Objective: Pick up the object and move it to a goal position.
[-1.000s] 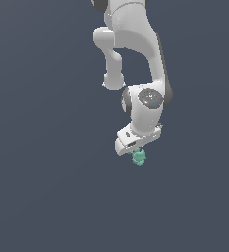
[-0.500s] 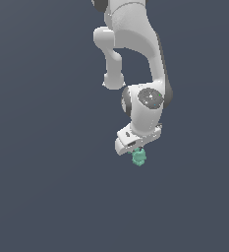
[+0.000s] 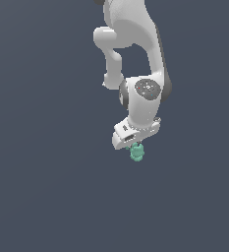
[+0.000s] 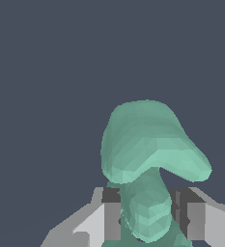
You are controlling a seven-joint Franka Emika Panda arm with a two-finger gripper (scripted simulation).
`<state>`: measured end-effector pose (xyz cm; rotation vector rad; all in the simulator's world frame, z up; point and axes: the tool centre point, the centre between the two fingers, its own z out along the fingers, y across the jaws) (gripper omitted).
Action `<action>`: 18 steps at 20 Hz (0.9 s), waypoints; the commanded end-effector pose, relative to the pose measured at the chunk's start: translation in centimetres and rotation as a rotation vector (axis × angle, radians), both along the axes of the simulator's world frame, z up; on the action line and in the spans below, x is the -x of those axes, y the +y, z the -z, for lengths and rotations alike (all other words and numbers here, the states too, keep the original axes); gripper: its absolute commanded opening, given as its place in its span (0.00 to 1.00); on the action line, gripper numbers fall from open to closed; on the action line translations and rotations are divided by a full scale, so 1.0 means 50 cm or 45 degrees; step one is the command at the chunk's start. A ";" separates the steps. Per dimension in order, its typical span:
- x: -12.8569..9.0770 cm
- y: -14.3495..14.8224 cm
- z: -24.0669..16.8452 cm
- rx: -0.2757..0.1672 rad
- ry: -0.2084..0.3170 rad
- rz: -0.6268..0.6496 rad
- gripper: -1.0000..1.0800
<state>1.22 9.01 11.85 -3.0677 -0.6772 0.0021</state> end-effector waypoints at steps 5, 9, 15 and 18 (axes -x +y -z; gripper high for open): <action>0.034 -0.035 -0.076 0.000 -0.002 0.000 0.00; 0.065 -0.064 -0.142 0.000 -0.002 0.000 0.00; 0.114 -0.113 -0.252 -0.001 -0.002 0.000 0.00; 0.140 -0.139 -0.312 -0.002 -0.002 0.000 0.00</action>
